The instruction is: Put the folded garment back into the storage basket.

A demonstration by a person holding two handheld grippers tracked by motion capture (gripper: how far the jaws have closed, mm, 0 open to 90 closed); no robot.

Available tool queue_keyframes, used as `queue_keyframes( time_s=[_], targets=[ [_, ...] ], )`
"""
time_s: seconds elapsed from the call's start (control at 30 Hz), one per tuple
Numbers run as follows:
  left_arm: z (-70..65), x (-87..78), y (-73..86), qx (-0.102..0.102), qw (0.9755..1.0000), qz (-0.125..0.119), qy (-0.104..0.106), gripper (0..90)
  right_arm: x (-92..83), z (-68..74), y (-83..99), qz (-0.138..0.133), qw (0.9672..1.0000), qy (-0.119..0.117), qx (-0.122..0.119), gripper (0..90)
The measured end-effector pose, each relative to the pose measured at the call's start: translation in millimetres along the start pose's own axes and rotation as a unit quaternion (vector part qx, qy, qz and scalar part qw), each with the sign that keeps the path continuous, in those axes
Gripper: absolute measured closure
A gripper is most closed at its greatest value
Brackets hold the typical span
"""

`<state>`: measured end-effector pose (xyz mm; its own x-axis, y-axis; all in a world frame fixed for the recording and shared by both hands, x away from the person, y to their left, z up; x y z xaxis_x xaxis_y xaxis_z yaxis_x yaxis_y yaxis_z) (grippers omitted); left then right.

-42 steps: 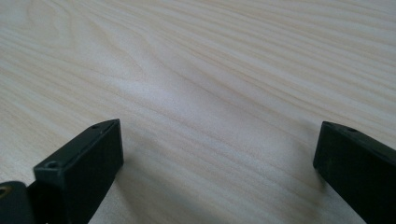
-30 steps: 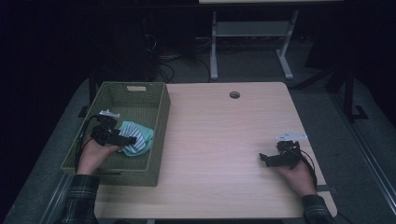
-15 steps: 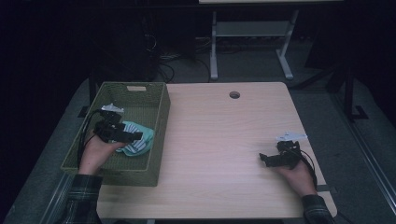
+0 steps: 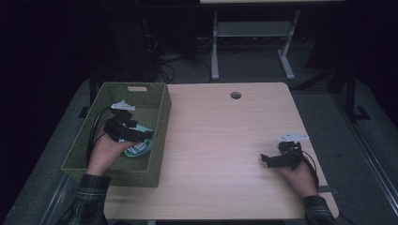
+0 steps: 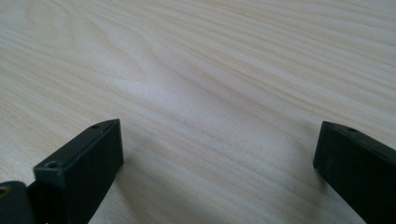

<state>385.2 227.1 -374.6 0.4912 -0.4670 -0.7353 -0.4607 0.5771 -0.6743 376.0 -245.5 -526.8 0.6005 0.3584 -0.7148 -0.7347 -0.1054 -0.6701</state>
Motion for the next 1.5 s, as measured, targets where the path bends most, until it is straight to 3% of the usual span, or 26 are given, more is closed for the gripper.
queue_keyframes(
  time_s=[0.4, 0.97, 1.5],
  targets=[
    [-26.0, 10.0, -22.8, 0.022, 0.9994, -0.014, 0.024, 13.7, 0.0, 0.1, 0.0, 0.0, 1.0, 0.0, 0.0, 1.1],
    [-71.9, 39.9, -53.1, 0.061, 0.9957, -0.027, 0.063, 13.8, 0.0, 0.0, 0.0, 0.0, 1.0, 0.0, 0.0, 1.1],
    [-113.9, 77.1, -61.7, 0.088, 0.9918, -0.032, 0.088, 13.7, 0.0, 0.1, 0.0, 0.0, 1.0, 0.0, 0.001, 1.1]
  ],
)
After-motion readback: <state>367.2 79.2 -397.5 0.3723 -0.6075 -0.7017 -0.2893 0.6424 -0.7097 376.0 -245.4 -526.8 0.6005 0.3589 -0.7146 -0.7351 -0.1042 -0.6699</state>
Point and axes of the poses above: each handheld gripper's, and its own axes: x roughly forward along the jaws, y roughly out of its underside, z roughly to its left, the point moved 6 cm from there along x, roughly forward along the jaws, and after that the axes turned 14 degrees about x, right-handed, at the moved point
